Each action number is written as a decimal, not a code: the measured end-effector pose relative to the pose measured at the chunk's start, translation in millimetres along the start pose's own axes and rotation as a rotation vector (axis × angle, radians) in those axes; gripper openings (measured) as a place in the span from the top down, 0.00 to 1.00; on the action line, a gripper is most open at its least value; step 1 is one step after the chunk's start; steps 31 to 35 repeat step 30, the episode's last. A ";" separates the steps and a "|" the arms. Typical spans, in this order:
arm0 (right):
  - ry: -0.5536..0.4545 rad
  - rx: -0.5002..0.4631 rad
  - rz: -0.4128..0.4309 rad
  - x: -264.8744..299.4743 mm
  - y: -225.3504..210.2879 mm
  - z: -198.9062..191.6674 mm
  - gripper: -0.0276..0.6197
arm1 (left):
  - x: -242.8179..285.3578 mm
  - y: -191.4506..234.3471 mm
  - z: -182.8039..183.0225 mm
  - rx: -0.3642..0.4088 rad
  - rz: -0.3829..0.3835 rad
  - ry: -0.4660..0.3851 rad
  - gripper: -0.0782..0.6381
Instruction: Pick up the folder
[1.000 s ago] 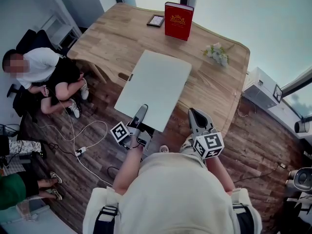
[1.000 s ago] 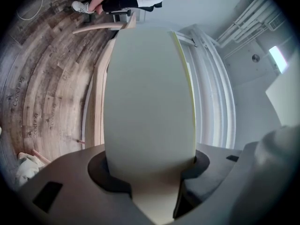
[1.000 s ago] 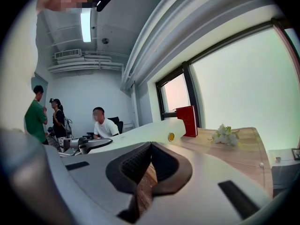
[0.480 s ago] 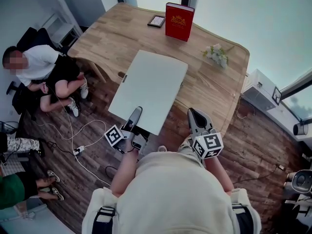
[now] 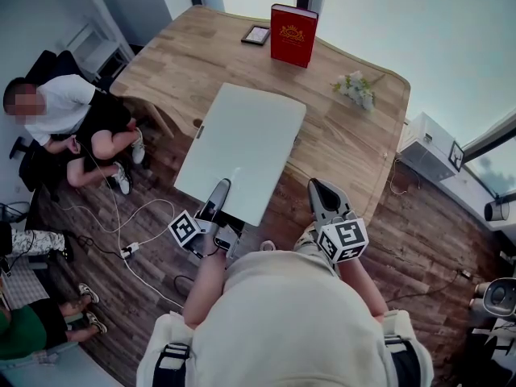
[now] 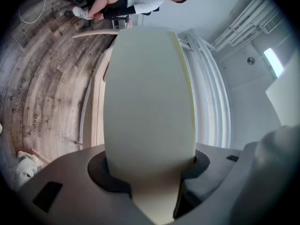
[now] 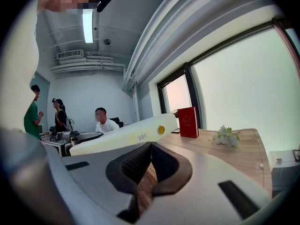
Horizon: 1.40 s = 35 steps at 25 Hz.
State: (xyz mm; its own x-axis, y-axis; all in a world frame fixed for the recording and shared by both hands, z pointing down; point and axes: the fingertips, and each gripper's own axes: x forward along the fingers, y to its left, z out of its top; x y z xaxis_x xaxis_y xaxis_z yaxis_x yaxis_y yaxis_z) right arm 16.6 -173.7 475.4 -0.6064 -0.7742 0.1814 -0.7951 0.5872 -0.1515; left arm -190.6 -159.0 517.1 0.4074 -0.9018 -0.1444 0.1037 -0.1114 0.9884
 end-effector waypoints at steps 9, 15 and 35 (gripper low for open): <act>0.007 -0.027 -0.024 -2.1 -0.3 0.3 0.93 | 3.1 -2.6 -3.6 -0.003 -0.002 0.008 0.50; 0.003 -0.026 -0.032 -2.2 -0.5 1.5 0.93 | 7.1 -5.1 -5.0 -0.005 -0.008 0.017 0.51; -0.018 -0.028 -0.039 2.0 0.0 7.7 0.93 | 8.5 -3.1 -3.8 -0.008 -0.003 0.022 0.50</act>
